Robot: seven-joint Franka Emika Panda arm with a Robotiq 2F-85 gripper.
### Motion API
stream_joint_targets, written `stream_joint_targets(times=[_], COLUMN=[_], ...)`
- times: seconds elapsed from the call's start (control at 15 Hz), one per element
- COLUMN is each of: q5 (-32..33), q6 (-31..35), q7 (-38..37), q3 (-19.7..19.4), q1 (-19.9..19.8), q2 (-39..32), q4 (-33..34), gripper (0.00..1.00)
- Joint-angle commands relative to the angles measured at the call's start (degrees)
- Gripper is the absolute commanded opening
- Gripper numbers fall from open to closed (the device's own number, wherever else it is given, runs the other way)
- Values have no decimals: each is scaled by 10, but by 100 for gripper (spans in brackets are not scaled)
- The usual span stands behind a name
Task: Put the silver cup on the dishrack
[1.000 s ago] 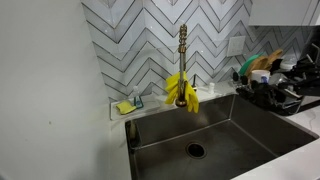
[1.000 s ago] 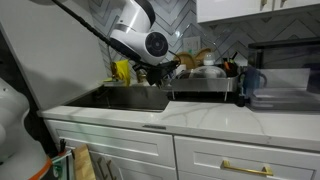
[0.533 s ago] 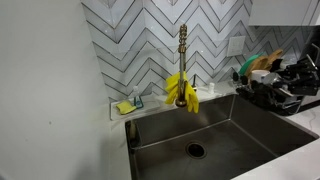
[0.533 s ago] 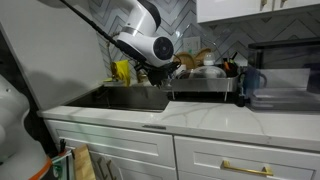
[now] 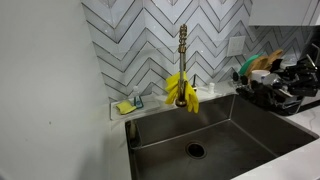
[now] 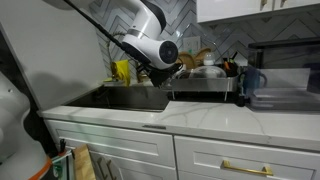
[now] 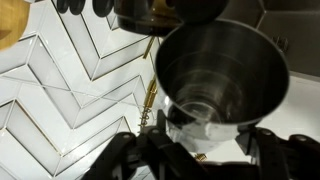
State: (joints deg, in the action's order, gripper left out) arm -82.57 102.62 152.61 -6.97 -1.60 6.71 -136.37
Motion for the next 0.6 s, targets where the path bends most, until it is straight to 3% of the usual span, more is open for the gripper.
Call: stream_joint_targets(times=[0.0, 0.53], q5=[-16, -20], q6=[-24, -20], q7=[37, 56], q3=[3, 9], q1=[-17, -18], q2=[-24, -50], q4=[10, 23], gripper=[40, 40])
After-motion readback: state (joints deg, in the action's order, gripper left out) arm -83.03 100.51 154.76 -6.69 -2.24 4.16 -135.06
